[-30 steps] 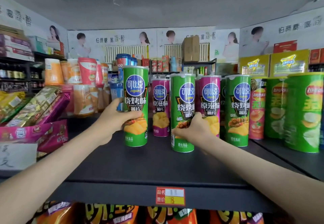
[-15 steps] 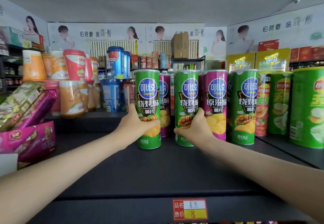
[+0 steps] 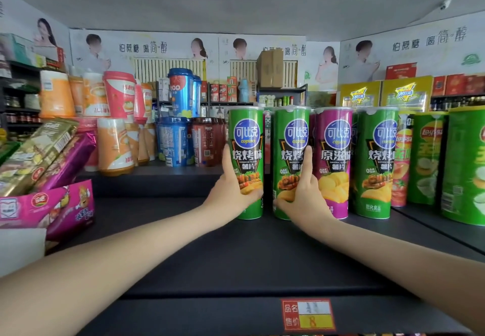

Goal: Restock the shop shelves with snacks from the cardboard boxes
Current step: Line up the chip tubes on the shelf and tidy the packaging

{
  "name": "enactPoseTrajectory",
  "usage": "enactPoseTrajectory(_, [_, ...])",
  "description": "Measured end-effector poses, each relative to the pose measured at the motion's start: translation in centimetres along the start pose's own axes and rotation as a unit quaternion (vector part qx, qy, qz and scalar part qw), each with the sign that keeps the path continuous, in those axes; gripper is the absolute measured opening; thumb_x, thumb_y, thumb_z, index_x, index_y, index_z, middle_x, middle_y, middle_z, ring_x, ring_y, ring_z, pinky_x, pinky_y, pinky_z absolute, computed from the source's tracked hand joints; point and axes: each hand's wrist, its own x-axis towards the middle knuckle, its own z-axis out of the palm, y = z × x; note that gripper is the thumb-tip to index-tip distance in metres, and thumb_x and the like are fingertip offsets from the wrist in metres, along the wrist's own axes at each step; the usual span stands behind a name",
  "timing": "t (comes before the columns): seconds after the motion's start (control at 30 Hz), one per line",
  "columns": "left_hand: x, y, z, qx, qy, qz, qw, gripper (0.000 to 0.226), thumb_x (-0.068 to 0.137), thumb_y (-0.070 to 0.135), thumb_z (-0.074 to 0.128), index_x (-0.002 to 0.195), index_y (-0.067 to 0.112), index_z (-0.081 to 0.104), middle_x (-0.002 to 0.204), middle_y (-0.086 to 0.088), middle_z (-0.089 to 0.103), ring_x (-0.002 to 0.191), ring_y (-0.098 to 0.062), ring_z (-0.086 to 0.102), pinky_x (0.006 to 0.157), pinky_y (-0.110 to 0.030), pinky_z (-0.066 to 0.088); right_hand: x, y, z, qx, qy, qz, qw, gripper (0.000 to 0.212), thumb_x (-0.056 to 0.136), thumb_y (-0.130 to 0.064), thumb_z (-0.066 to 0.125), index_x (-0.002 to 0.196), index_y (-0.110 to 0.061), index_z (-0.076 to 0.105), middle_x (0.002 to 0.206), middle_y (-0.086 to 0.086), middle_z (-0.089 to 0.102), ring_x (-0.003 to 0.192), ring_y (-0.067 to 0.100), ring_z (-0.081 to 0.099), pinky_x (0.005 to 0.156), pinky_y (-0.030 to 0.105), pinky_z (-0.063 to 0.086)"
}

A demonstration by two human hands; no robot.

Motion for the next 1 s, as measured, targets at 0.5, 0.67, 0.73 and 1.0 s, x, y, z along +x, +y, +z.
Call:
enactPoseTrajectory(0.5, [-0.7, -0.2, 0.8, 0.132, -0.049, 0.011, 0.99, 0.127, 0.084, 0.03, 0.073, 0.111, 0.062, -0.047, 0.131, -0.02, 0.036, 0.105, -0.031, 0.058, 0.099, -0.044, 0.045, -0.3, -0.5, -0.4, -0.051, -0.006, 0.03, 0.998, 0.122, 0.084, -0.017, 0.073, 0.143, -0.034, -0.033, 0.141, 0.016, 0.032, 0.115, 0.034, 0.053, 0.087, 0.038, 0.045])
enactPoseTrajectory(0.67, [-2.3, 1.0, 0.7, 0.178, -0.036, -0.013, 0.983, 0.125, 0.084, 0.031, 0.071, 0.113, 0.065, -0.045, 0.155, -0.021, 0.008, 0.127, -0.039, 0.045, 0.105, -0.049, 0.04, -1.6, -0.8, -0.9, -0.087, -0.03, 0.026, 0.995, 0.117, 0.084, -0.014, 0.068, 0.146, -0.035, -0.028, 0.135, 0.016, 0.033, 0.109, 0.036, 0.054, 0.089, 0.048, 0.05])
enactPoseTrajectory(0.73, [-3.6, 1.8, 0.5, 0.213, -0.058, -0.054, 0.974, 0.116, 0.086, 0.034, 0.067, 0.129, 0.057, -0.038, 0.158, -0.019, -0.004, 0.135, -0.042, 0.034, 0.109, -0.049, 0.035, -2.3, -1.0, -1.4, -0.1, -0.044, 0.022, 0.994, 0.113, 0.083, -0.013, 0.066, 0.147, -0.034, -0.025, 0.136, 0.015, 0.031, 0.113, 0.036, 0.05, 0.09, 0.049, 0.049])
enactPoseTrajectory(1.0, [-13.2, 8.6, -1.3, 0.107, 0.098, -0.106, 0.984, 0.046, 0.092, 0.033, 0.06, 0.136, 0.025, 0.048, 0.131, -0.003, 0.053, 0.118, -0.019, 0.052, 0.086, -0.023, 0.038, -8.8, -4.3, -5.1, 0.009, -0.039, -0.104, 0.994, 0.045, 0.087, -0.014, 0.064, 0.129, -0.007, 0.052, 0.121, 0.013, 0.059, 0.104, 0.025, 0.057, 0.074, 0.019, 0.033])
